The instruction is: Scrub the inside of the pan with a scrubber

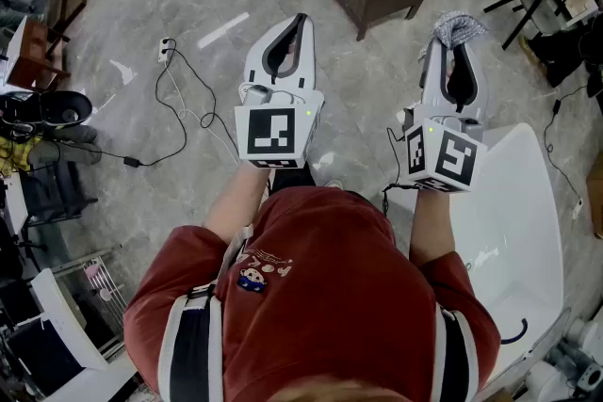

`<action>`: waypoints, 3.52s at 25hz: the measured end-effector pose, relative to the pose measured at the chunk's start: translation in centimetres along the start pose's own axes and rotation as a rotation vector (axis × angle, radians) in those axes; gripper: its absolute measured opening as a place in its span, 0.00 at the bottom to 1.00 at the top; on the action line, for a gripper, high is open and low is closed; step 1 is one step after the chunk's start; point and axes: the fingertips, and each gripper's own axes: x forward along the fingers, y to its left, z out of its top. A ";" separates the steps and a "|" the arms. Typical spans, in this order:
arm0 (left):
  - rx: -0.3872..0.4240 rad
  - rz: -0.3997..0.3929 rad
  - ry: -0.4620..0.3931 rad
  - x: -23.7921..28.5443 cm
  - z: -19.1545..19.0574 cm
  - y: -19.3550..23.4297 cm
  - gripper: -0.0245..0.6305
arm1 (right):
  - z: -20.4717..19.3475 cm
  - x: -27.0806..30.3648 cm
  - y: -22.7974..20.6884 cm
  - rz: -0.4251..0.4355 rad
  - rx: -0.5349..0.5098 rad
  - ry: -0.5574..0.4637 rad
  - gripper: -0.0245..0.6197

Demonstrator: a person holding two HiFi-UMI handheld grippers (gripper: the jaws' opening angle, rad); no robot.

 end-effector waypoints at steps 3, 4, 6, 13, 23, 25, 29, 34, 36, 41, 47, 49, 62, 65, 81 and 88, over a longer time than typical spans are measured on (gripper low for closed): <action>0.026 -0.005 -0.013 -0.1 0.3 -0.6 0.05 | 0.3 -0.1 0.1 0.004 -0.016 -0.015 0.21; 0.029 -0.007 -0.016 -0.2 0.3 -0.7 0.04 | 0.3 -0.1 0.1 0.005 -0.018 -0.018 0.21; 0.028 -0.007 -0.015 -0.2 0.1 -0.9 0.05 | 0.1 -0.3 -0.1 0.003 -0.016 -0.017 0.21; -0.005 0.022 0.042 0.2 -2.1 0.4 0.04 | -2.7 0.8 0.0 0.037 0.025 0.043 0.25; -0.027 0.043 0.086 4.9 -5.1 4.7 0.05 | -5.8 6.9 2.2 0.077 0.026 0.083 0.27; -0.034 0.043 0.096 6.7 -5.9 5.6 0.04 | -6.4 9.5 2.8 0.086 0.048 0.093 0.28; -0.035 0.025 0.107 10.3 -7.2 7.9 0.04 | -7.0 14.1 4.3 0.080 0.039 0.083 0.29; -0.060 0.026 0.098 15.2 -9.2 12.1 0.04 | -8.3 20.2 6.5 0.118 0.000 0.093 0.30; -0.061 0.023 0.096 17.0 -9.6 13.8 0.04 | -8.4 22.7 7.6 0.131 -0.029 0.093 0.30; -0.077 0.008 0.072 20.9 -9.2 18.2 0.05 | -8.1 27.2 10.0 0.116 -0.041 0.080 0.30; -0.092 -0.023 0.041 24.8 -8.2 21.9 0.04 | -8.0 31.4 11.4 0.062 -0.018 0.079 0.30; -0.100 -0.039 0.033 25.8 -7.9 22.5 0.05 | -8.1 32.1 11.8 0.050 -0.021 0.082 0.30; -0.093 -0.115 0.005 30.5 -7.8 21.9 0.05 | -9.8 34.5 9.9 -0.020 -0.001 0.079 0.30; -0.079 -0.121 0.008 32.7 -8.5 21.4 0.04 | -11.0 36.3 8.3 -0.034 0.015 0.082 0.30; -0.056 -0.220 0.068 51.1 -10.8 14.0 0.05 | -16.9 47.1 -6.3 -0.149 0.099 0.132 0.30; -0.050 -0.282 0.087 57.5 -12.0 10.1 0.05 | -18.6 49.4 -13.0 -0.234 0.105 0.146 0.30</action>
